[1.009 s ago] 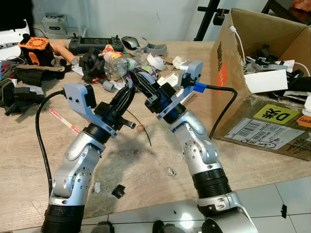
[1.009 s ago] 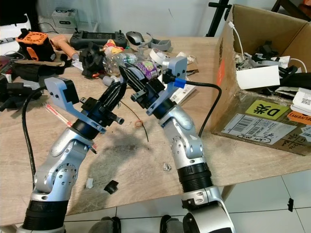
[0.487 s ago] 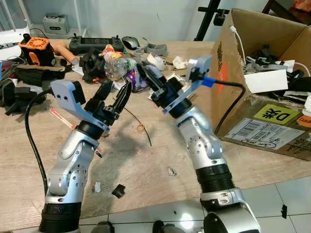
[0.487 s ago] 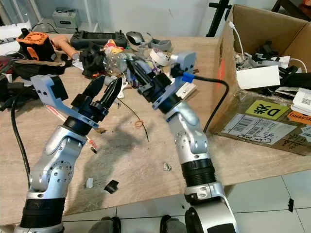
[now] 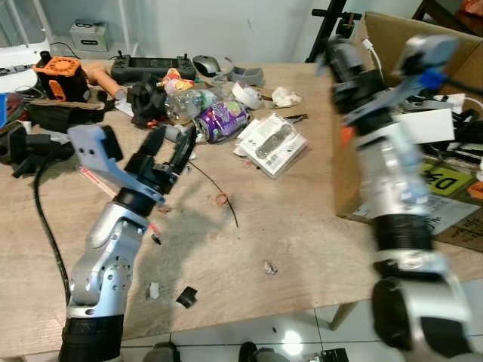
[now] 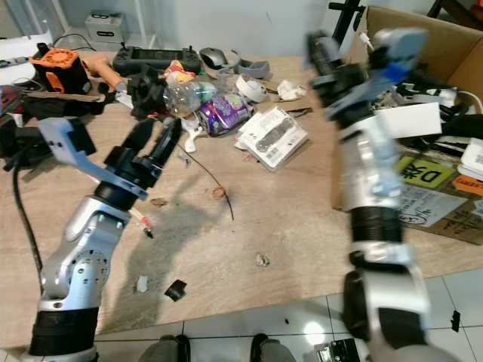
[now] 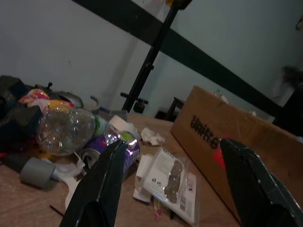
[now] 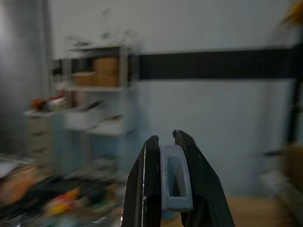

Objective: Picking trash to rubbish bin

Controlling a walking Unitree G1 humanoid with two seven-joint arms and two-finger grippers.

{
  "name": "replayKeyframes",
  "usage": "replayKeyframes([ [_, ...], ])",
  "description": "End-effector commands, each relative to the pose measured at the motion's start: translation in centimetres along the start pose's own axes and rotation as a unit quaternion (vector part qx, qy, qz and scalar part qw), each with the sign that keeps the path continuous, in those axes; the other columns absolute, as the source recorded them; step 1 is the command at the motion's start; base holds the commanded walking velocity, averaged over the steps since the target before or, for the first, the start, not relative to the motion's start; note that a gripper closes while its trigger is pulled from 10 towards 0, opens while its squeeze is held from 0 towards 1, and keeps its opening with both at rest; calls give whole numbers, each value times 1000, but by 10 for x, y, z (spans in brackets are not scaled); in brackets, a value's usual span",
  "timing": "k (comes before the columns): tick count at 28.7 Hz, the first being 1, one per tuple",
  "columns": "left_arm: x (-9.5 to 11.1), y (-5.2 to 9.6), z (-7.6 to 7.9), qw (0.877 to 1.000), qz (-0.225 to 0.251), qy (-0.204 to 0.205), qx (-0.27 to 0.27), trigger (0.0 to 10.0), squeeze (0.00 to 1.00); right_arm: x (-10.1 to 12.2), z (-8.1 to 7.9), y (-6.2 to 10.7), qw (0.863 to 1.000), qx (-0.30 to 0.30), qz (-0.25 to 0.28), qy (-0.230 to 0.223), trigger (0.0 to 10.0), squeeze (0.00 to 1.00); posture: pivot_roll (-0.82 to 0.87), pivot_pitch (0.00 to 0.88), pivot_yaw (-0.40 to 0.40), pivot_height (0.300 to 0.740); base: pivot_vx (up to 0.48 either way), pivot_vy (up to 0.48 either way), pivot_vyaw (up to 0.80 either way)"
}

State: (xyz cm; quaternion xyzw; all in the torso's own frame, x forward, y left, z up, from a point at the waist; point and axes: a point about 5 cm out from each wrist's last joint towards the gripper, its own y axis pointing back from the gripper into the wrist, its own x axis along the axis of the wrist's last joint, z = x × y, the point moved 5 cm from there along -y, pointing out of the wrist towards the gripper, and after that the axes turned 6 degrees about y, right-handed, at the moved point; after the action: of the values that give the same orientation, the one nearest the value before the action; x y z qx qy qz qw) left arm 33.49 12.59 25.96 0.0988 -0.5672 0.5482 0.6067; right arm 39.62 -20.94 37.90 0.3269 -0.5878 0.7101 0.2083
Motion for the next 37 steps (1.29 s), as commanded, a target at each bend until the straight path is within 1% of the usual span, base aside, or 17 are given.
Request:
replayKeyframes([
  [1,-12,4,1,999,-30,-30,-3,10000,0,6,51,11,995,-79,-29,58,10000,0,64,224,-60,740,0,0,0],
  [3,-16,5,-2,998,-42,-41,7,10000,0,9,84,22,986,-133,-57,81,10000,0,58,213,-59,740,0,0,0],
  [4,-16,5,-2,998,-42,-41,7,10000,0,9,84,22,986,-133,-57,81,10000,0,58,213,-59,740,0,0,0],
  [5,-20,6,-2,997,-53,-48,5,10000,0,9,100,29,981,-159,-72,85,10000,0,58,213,-59,740,0,0,0],
  [8,-24,6,-2,996,-64,-58,0,10000,0,10,111,34,977,-177,-78,85,10000,0,62,213,-61,740,0,0,0],
  [9,-25,6,-1,996,-68,-61,-3,10000,0,11,117,36,976,-189,-77,80,10000,1000,58,206,-57,740,0,0,0],
  [14,-26,5,0,995,-74,-69,-5,10000,0,12,123,37,971,-210,-75,81,10000,1000,65,197,-56,740,0,0,0],
  [15,-25,5,-2,995,-72,-71,0,10000,0,12,122,35,971,-211,-73,86,10000,16,64,192,-55,740,0,0,0],
  [22,-20,3,-12,994,-66,-84,22,10000,0,15,105,19,979,-187,-39,70,10000,0,72,194,-53,740,0,0,0],
  [25,-18,4,-22,991,-68,-106,48,10000,0,17,60,-4,996,-92,0,11,10000,0,81,189,-51,740,0,0,0],
  [28,-20,8,-55,972,-90,-167,139,10000,0,2,-14,-16,996,64,-15,-52,10000,0,72,189,-46,740,0,0,0],
  [30,-19,11,-77,952,-102,-209,197,10000,0,-12,-79,-13,983,167,-34,-74,10000,0,69,186,-48,740,0,0,0],
  [32,-16,11,-86,944,-95,-220,226,10000,0,-22,-132,-2,966,237,-41,-92,10000,0,73,206,-56,740,0,0,0],
  [34,-10,9,-86,941,-83,-224,238,10000,0,-26,-165,13,949,293,-39,-107,10000,0,81,203,-68,740,0,0,0],
  [35,-10,9,-86,941,-83,-224,238,10000,0,-26,-165,13,949,293,-39,-107,10000,0,81,203,-68,740,0,0,0],
  [36,3,9,-90,930,-61,-253,259,10000,0,-25,-198,31,924,357,-33,-136,10000,0,93,194,-82,740,0,0,0],
  [37,11,12,-94,923,-45,-261,278,10000,0,-24,-208,34,918,365,-29,-154,10000,0,91,211,-93,740,0,0,0],
])
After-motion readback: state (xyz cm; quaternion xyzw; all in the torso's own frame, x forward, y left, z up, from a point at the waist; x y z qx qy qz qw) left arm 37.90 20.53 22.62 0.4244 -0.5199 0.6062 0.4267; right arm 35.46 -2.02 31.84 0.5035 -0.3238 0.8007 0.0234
